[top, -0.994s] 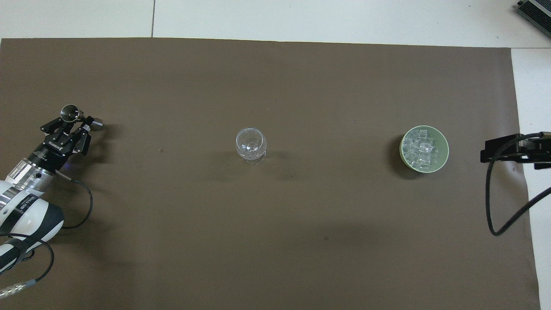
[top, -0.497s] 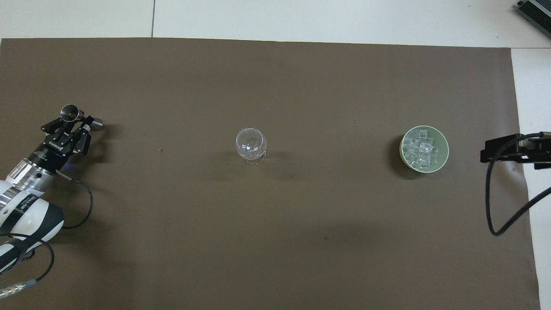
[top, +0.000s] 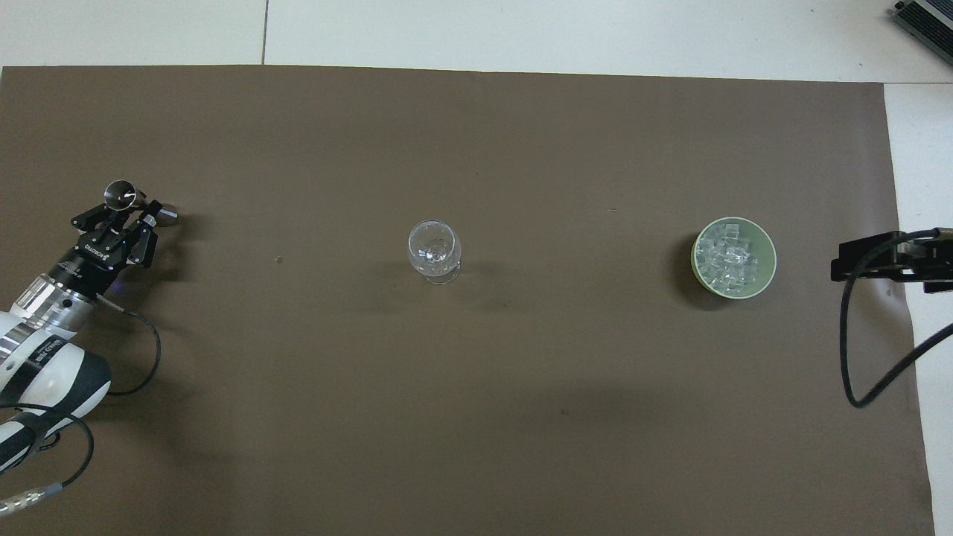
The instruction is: Pour wine and add ice with both arms
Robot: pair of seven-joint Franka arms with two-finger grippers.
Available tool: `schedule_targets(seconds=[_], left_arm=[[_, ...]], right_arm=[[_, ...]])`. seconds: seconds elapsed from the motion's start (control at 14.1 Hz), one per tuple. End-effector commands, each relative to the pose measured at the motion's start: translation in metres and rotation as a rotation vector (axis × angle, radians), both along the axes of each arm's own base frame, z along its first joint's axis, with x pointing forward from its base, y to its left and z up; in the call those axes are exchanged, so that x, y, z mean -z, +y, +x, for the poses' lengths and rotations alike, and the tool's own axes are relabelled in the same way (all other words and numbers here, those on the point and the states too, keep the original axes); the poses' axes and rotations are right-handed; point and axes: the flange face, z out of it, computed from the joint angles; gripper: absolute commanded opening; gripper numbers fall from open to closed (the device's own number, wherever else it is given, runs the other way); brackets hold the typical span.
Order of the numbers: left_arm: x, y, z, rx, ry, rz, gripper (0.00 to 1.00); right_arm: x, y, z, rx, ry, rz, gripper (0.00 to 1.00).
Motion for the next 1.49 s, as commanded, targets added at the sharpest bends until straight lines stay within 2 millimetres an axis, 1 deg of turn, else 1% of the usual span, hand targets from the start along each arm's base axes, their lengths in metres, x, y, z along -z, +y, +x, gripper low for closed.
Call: schedule_targets(seconds=[0.0,0.35,1.06,1.42], left_arm=[[0.003,-0.0015,0.0043,-0.019,0.002,0.008,0.32],[0.0036,-0.0017,0.0038,-0.019,0.003,0.007,0.32],[0.0046,-0.0032,0.003,-0.016,0.004,0.007,0.28],[0.0036,-0.0032,0.0033,-0.017,0.001,0.006,0.28]], right_arm=[[-0.0009,0.0,-0.0078,-0.015,0.002,0.021,1.0],[0.0,0.0001,-0.0075,-0.015,0.005,0.021,1.0],[-0.0009,0.0,-0.0078,-0.015,0.002,0.021,1.0],[0.0,0.0001,-0.0075,-0.015,0.005,0.021,1.0]])
